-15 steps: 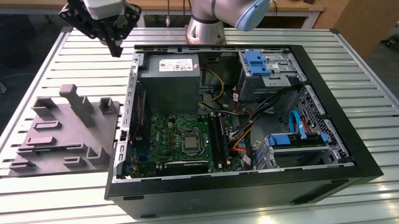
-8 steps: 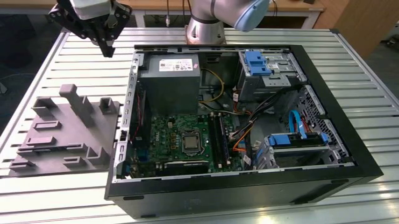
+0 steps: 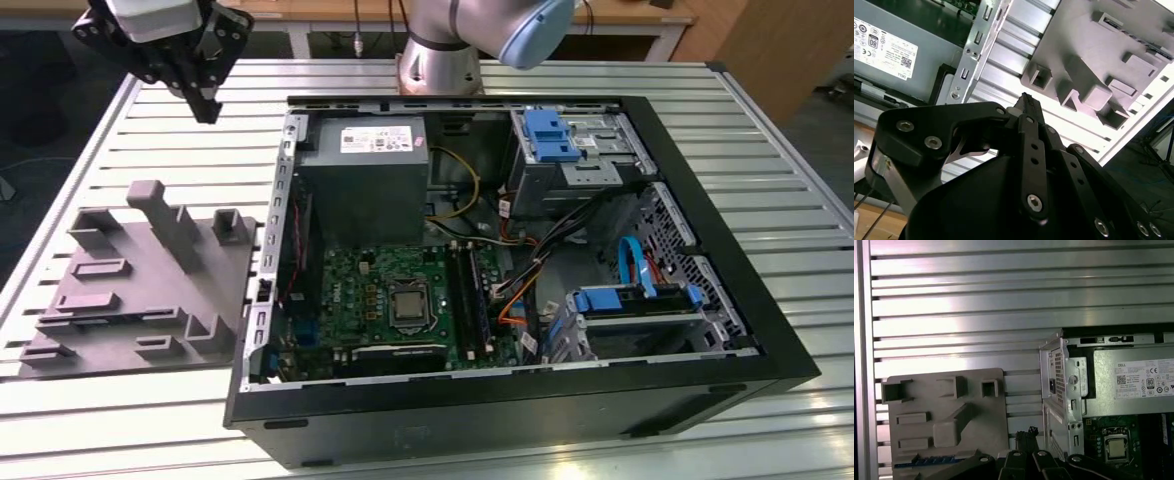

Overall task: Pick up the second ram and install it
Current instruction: 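Reach for the second ram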

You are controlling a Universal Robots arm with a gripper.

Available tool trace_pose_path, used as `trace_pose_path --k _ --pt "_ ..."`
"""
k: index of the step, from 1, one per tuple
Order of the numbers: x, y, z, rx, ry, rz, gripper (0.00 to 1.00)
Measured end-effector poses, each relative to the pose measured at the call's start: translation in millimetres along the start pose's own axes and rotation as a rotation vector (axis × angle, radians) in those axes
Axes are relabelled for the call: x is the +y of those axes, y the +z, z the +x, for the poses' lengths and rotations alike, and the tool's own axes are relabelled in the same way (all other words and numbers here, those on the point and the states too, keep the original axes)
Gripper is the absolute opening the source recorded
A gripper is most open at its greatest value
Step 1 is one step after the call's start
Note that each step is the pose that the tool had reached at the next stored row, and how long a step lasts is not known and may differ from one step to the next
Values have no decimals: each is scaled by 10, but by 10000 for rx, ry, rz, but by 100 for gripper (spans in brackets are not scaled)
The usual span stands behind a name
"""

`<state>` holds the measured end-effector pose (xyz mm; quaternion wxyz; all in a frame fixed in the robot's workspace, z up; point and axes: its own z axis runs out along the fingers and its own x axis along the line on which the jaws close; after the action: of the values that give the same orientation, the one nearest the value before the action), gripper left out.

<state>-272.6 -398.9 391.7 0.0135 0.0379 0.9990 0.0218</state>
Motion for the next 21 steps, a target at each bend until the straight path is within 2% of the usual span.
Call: trace_pose_path --k 21 --pt "-40 -8 524 -7 -1 -1 10"
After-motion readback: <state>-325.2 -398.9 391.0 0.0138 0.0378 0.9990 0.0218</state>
